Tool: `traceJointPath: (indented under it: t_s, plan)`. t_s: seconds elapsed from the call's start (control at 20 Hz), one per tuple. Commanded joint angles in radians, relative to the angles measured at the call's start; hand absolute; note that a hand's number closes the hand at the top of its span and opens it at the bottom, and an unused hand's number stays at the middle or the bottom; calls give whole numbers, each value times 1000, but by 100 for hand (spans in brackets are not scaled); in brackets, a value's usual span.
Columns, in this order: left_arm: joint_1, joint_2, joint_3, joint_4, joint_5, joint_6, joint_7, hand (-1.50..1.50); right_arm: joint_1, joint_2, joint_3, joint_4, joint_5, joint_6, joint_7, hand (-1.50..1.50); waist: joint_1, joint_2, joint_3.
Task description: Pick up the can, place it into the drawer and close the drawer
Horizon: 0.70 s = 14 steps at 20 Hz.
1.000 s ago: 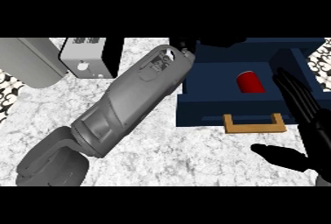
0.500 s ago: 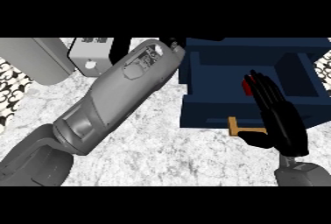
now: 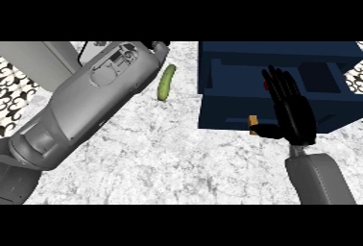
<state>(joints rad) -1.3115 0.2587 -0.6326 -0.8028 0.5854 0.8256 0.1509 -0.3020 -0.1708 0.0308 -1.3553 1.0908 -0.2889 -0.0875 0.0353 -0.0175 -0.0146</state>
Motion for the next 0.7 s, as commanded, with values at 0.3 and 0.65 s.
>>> traceJointPath:
  t_s: [0.3, 0.65]
  plan:
    - [116, 120, 2, -175, -29, -33, 68, -150, -187, 17, -70, 421, 92, -205, -33, -150, 25, 24, 16]
    - [207, 188, -6, -332, -45, -21, 125, -150, -367, 30, -144, 618, 116, -324, 0, -150, 47, 25, 16]
